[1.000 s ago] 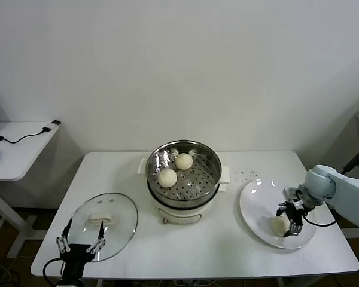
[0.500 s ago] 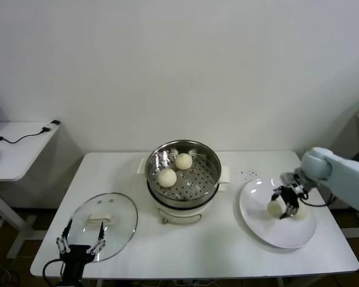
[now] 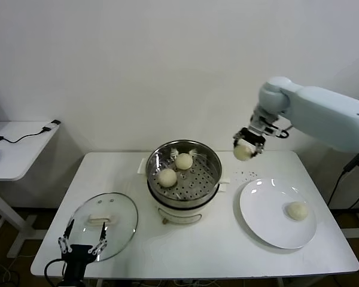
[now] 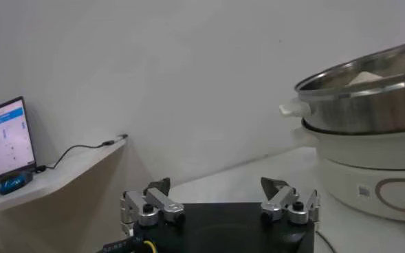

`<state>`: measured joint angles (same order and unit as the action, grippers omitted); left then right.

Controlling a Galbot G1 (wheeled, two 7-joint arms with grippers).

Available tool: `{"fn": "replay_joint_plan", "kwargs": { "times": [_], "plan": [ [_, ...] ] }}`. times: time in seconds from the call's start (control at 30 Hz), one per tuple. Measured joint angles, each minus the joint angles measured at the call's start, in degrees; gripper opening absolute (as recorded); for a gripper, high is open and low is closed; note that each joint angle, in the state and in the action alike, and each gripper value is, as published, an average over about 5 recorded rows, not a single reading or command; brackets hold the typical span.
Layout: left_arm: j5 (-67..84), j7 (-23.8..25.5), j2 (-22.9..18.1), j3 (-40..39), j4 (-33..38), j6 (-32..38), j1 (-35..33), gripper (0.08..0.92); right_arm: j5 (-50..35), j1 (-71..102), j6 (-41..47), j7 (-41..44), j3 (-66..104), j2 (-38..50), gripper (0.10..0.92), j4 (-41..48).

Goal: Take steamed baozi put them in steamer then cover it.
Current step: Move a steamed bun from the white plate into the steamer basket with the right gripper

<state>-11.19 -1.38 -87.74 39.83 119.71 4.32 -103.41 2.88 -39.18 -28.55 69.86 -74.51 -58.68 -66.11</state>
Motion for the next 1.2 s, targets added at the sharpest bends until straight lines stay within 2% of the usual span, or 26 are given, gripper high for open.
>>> {"fn": "replay_joint_plan", "kwargs": {
  "times": [0.43, 1.2],
  "plan": [
    [0.6, -0.01, 0.19, 0.91, -0.41, 0.4, -0.79, 0.823, 2.76, 1.83, -6.28, 1.1, -1.54, -13.58, 0.687, -1.73],
    [2.24, 0.01, 0.34, 2.12, -1.81, -0.29, 0.56, 0.823, 1.63, 8.44, -7.79, 1.87, -4.77, -18.78, 0.705, -3.16]
  ]
}}
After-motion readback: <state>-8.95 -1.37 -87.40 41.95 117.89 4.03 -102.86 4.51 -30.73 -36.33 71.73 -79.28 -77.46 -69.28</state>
